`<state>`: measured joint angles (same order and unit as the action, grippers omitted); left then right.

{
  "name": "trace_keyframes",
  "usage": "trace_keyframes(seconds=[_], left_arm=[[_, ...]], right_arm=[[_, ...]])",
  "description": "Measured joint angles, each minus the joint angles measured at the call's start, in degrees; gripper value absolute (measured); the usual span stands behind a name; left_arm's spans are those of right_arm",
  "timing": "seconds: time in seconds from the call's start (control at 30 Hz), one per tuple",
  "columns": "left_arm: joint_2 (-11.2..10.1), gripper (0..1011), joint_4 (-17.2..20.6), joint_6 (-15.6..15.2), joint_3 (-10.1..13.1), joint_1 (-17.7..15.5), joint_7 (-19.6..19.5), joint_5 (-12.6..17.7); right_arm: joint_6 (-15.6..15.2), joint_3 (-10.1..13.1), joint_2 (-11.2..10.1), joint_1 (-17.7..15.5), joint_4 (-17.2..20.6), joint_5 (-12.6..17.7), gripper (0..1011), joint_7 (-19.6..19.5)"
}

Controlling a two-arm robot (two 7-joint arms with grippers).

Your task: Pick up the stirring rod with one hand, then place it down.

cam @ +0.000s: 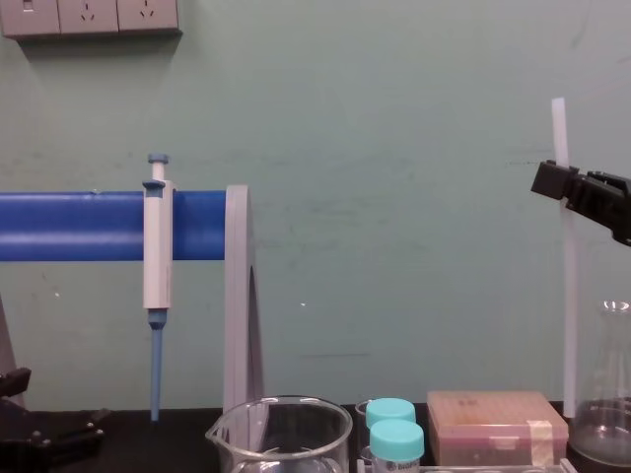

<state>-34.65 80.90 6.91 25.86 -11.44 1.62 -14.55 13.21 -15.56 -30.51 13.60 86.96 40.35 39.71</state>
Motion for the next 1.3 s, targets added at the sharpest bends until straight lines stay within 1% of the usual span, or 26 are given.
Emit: trace_keyframes(seconds=[0.93,1.2,1.3], left_arm=[[0.00,1000,0.00,0.00,0.00,0.00,0.00,0.00],[0.00,1000,0.00,0.00,0.00,0.00,0.00,0.00],[0.00,1000,0.00,0.00,0.00,0.00,0.00,0.00]], right_arm=[[0.54,-0.26,0.08,0.19,-0.05,-0.33,67,-0.30],[1.17,-0.86,-0.04,0.44,-1.85,0.85,67,2.57],[2.20,-1.46,-0.17,0.55,-3.08,0.91,67,4.08]])
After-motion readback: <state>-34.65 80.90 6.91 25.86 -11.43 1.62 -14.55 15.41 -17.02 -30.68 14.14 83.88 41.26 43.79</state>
